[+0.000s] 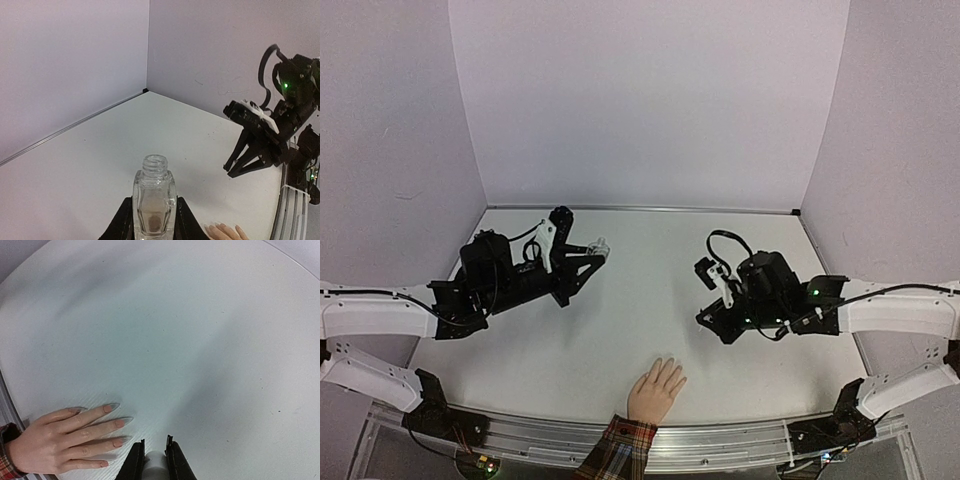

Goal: Paint the nails

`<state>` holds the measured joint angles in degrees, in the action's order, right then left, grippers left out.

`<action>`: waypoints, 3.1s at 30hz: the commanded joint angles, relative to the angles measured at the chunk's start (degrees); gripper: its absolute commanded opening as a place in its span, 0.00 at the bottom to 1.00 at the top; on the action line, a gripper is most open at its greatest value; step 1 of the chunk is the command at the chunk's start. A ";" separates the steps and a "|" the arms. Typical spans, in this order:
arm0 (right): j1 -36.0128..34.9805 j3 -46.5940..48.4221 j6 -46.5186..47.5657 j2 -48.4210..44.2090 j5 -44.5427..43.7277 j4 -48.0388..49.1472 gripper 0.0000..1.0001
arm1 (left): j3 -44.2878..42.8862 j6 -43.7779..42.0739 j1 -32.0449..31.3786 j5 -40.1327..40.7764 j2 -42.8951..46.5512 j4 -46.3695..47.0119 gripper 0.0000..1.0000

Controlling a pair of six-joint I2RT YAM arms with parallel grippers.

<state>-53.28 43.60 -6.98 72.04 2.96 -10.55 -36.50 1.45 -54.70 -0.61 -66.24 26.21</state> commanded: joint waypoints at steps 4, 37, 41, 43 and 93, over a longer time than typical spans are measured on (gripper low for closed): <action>0.19 13.35 -4.86 -5.36 10.17 -1.79 0.00 | 3.09 -4.14 0.21 -11.99 0.85 7.08 0.00; -7.16 41.51 -4.73 13.98 15.34 -4.53 0.00 | 6.00 -8.68 -0.50 -19.35 1.07 10.97 0.00; -7.23 41.54 -4.07 14.38 14.28 -6.05 0.00 | 6.21 -8.64 -0.42 -18.79 1.50 10.99 0.00; -7.28 41.45 -3.93 14.44 14.51 -6.33 0.00 | 6.42 -8.56 -0.41 -18.48 1.79 11.19 0.00; -8.69 47.70 2.30 24.12 25.77 -15.09 0.00 | 4.00 -8.16 -0.41 -17.97 3.86 8.31 0.00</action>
<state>-61.26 89.39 -8.23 94.45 21.08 -22.92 -30.17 -6.45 -54.81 -18.75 -64.50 32.26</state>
